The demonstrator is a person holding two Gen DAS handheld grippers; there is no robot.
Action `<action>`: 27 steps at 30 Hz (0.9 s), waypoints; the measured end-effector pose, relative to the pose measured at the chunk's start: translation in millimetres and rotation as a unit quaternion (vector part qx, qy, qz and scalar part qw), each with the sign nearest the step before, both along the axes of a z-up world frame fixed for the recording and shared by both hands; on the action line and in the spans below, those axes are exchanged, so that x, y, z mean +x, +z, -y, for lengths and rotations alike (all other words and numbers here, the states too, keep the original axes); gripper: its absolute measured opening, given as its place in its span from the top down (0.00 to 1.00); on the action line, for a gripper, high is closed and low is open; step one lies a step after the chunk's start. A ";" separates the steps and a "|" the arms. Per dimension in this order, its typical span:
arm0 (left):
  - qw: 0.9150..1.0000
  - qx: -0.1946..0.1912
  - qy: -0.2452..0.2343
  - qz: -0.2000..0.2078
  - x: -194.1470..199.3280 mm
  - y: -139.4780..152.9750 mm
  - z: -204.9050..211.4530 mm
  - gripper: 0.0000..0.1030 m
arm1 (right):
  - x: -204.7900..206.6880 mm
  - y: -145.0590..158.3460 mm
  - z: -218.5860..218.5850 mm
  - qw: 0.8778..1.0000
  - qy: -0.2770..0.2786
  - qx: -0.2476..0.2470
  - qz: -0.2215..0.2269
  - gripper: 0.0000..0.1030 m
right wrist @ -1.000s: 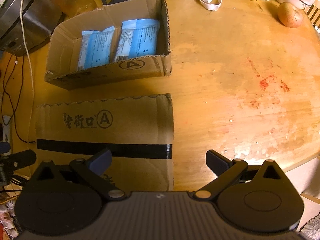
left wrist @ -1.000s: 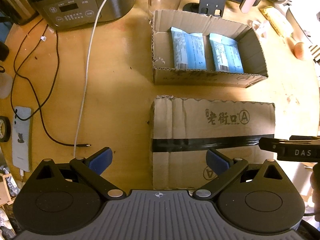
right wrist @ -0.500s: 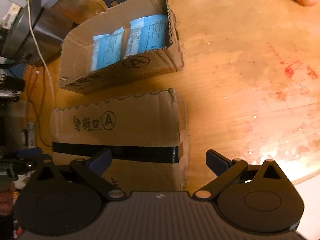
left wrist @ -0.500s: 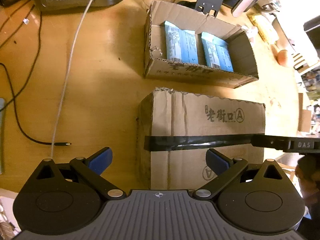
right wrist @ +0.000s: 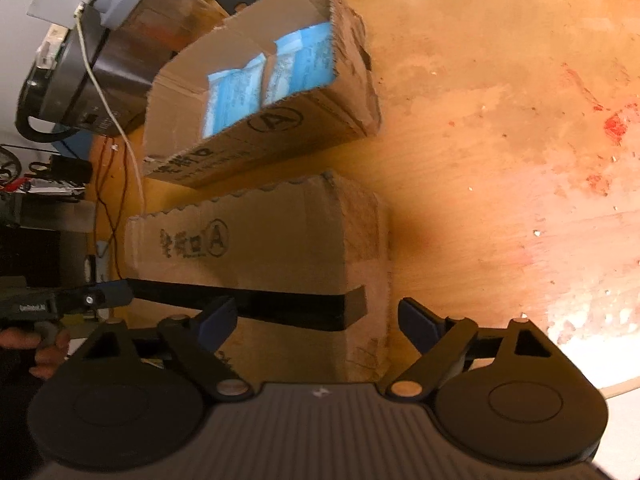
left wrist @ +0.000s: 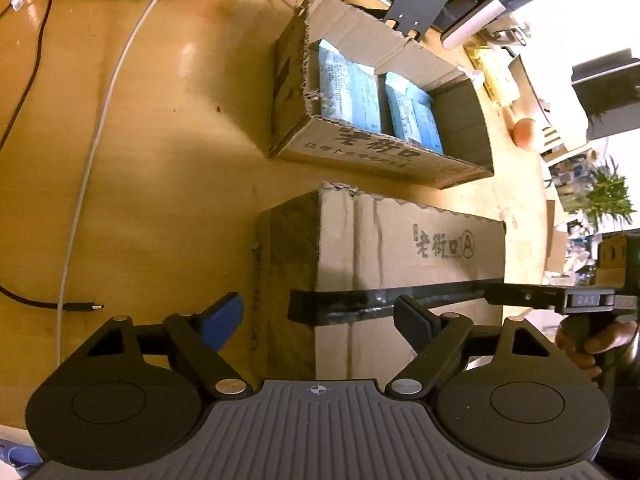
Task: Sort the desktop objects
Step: 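Close the right gripper on the taped box edge while the left gripper grips its other edge, then lift the taped box with both grippers and carry it over the open box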
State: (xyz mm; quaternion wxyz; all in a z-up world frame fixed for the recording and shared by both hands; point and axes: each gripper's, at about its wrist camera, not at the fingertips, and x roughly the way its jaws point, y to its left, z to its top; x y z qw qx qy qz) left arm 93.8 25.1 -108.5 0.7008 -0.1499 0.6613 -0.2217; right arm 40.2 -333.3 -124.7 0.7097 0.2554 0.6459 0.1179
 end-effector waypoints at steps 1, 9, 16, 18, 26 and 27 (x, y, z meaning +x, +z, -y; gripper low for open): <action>1.000 -0.004 -0.001 -0.002 0.8 -1.3 -0.4 0.30 | -0.1 -0.8 0.4 1.000 0.000 0.002 0.000 0.16; 0.999 -0.033 -0.005 -0.005 2.9 -7.1 0.6 0.57 | -0.5 2.6 1.5 1.000 0.002 0.026 0.011 0.44; 1.000 -0.027 -0.006 0.000 -2.1 -2.9 1.5 0.58 | -1.3 4.2 2.8 1.000 0.003 0.028 0.005 0.48; 1.000 -0.025 -0.004 0.002 -4.0 -1.0 1.6 0.58 | -1.6 6.4 2.5 1.000 0.004 0.026 0.004 0.49; 0.999 -0.025 0.019 0.004 -13.9 17.6 -1.8 0.58 | -3.4 26.5 5.0 1.000 0.002 0.032 -0.001 0.51; 0.999 -0.024 0.022 0.003 -15.3 21.2 -2.1 0.58 | -3.9 30.5 5.7 0.999 0.001 0.033 -0.002 0.52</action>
